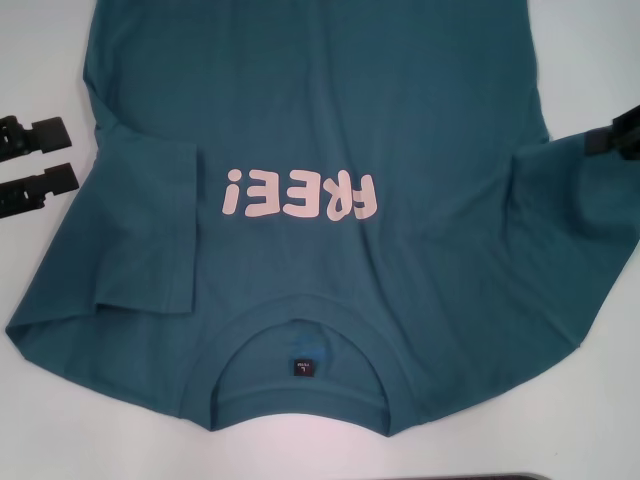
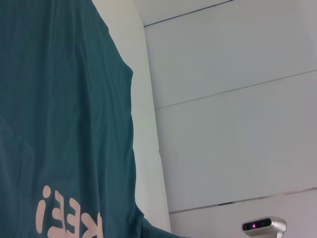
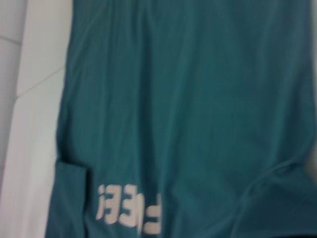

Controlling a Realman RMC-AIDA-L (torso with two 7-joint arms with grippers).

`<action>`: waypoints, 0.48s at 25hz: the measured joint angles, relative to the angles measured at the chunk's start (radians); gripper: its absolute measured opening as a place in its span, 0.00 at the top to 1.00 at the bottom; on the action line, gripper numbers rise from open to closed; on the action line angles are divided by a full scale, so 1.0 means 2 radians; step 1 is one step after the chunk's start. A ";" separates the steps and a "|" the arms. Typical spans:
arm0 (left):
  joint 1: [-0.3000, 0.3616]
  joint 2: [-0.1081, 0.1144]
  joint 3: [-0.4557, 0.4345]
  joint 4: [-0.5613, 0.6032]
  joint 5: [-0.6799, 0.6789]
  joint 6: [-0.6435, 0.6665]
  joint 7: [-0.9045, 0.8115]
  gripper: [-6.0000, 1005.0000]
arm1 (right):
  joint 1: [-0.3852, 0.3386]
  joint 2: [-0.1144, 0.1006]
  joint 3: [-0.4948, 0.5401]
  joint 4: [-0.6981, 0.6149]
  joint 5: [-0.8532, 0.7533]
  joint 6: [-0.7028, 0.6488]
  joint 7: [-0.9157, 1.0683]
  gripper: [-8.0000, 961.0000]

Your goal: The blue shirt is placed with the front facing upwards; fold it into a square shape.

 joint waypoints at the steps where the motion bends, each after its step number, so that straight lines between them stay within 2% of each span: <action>1: 0.000 0.000 0.000 0.000 0.000 0.000 0.000 0.27 | 0.002 0.004 0.000 0.000 0.000 -0.001 -0.001 0.95; 7: 0.000 0.002 -0.013 0.001 -0.001 0.000 0.000 0.27 | 0.023 0.026 0.000 0.008 0.010 -0.006 -0.001 0.95; 12: 0.005 0.006 -0.019 0.001 -0.001 0.000 -0.003 0.27 | 0.039 0.035 -0.001 0.038 0.030 -0.002 -0.004 0.95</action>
